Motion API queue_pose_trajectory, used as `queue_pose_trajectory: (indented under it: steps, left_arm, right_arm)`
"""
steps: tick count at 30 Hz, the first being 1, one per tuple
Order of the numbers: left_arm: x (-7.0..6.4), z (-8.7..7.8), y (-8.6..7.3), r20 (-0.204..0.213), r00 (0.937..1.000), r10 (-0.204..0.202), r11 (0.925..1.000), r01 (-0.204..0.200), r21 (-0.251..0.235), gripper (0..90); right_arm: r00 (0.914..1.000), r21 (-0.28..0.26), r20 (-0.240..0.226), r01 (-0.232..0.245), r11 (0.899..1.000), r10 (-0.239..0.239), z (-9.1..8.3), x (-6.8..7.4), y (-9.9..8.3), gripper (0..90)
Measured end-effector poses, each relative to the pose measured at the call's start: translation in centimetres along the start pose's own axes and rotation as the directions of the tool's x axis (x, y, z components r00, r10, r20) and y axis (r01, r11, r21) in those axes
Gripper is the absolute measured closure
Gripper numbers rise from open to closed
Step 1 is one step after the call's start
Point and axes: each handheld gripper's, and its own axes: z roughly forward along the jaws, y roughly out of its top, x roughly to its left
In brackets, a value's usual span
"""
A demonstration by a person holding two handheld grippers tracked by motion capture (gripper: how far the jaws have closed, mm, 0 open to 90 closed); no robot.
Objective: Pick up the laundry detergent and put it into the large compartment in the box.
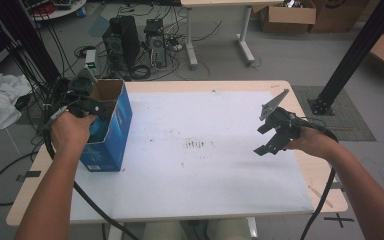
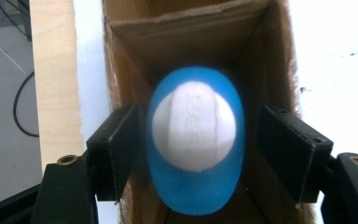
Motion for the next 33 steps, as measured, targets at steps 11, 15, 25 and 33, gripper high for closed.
queue_pose_trajectory:
  steps: [11,15,25,33]
  left_arm:
    - [-0.5,-3.0,1.2,0.000,0.9995,0.031,0.9985,-0.031,-0.044,29.3]
    - [-1.2,-3.8,1.4,0.007,0.9991,0.041,0.9975,-0.041,-0.057,29.3]
    - [-2.6,-4.7,1.8,0.048,0.9971,0.058,0.9955,-0.054,-0.078,26.9]
    - [-4.7,-5.4,2.3,0.089,0.9878,0.128,0.9871,-0.118,-0.108,22.7]
  right_arm:
    - [1.0000,-0.004,0.003,-0.001,1.000,0.001,-0.2,0.1,0.0,16.2]
    - [1.0000,-0.005,0.004,0.001,1.000,-0.001,-0.3,0.2,0.0,16.2]
    - [1.0000,-0.007,0.010,-0.001,1.000,0.001,-0.7,0.3,-0.2,16.2]
    - [0.9999,-0.008,0.012,-0.003,1.000,0.003,-0.7,0.4,-0.2,16.2]
